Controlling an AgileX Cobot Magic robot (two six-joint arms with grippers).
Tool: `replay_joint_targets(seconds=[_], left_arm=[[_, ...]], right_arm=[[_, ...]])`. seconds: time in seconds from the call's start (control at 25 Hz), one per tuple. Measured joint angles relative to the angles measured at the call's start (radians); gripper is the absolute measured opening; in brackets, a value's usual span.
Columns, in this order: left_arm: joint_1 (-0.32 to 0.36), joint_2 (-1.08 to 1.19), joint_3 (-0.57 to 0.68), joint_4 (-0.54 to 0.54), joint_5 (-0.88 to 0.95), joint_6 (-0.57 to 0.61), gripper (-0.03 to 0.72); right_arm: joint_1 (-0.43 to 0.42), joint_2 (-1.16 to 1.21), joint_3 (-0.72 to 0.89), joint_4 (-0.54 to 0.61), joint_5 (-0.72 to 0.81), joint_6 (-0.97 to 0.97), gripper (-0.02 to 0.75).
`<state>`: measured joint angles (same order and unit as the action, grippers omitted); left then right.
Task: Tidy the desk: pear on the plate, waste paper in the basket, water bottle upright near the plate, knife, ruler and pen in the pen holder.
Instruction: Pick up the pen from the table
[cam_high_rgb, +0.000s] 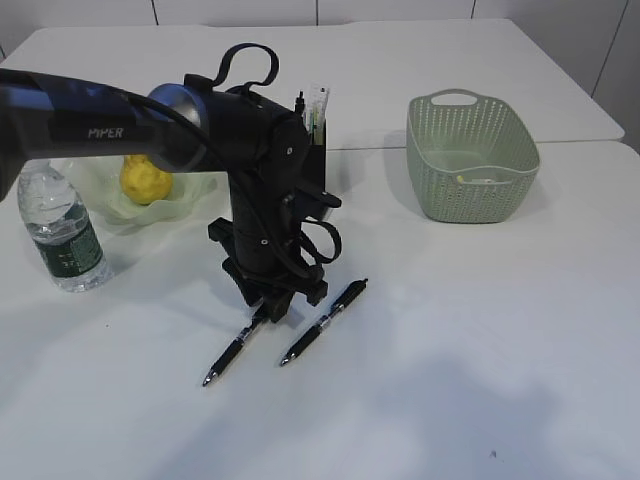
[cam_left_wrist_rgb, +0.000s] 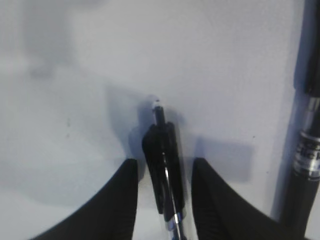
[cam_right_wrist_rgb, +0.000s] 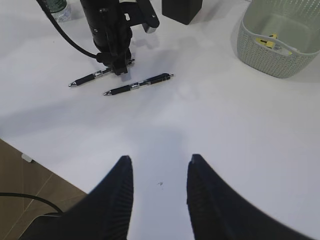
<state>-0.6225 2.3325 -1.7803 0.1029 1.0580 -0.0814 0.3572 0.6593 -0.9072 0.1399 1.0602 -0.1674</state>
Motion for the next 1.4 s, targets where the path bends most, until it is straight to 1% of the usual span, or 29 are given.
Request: replay_joint_targets(seconds=[0.08,0.28,0.44,0.52,0.84,1.04,1.4], left_arm=[[0.0,0.0,0.0,0.0,0.0,0.0,0.235],[0.0,0.0,0.0,0.0,0.0,-0.001,0.195],[0.0,0.0,0.0,-0.002,0.0,-0.001,0.127],[0.0,0.0,0.0,-0.002,0.0,-0.001,0.106],[0.0,0.005,-0.02,-0.002,0.002,-0.001,0.088],[0.0,0.008,-0.09,-0.006,0.019,-0.001,0.086],[0.0,0.008,-0.205,-0.061,0.031,-0.001,0.086]], right_arm=[[0.0,0.0,0.0,0.0,0.0,0.0,0.3],[0.0,0.0,0.0,0.0,0.0,0.0,0.3],[0.0,0.0,0.0,0.0,0.0,0.0,0.3],[0.0,0.0,0.0,0.0,0.0,0.0,0.3],[0.0,0.0,0.0,0.0,0.0,0.0,0.3],[0.0,0.0,0.0,0.0,0.0,0.0,0.3],[0.0,0.0,0.0,0.0,0.0,-0.002,0.3]])
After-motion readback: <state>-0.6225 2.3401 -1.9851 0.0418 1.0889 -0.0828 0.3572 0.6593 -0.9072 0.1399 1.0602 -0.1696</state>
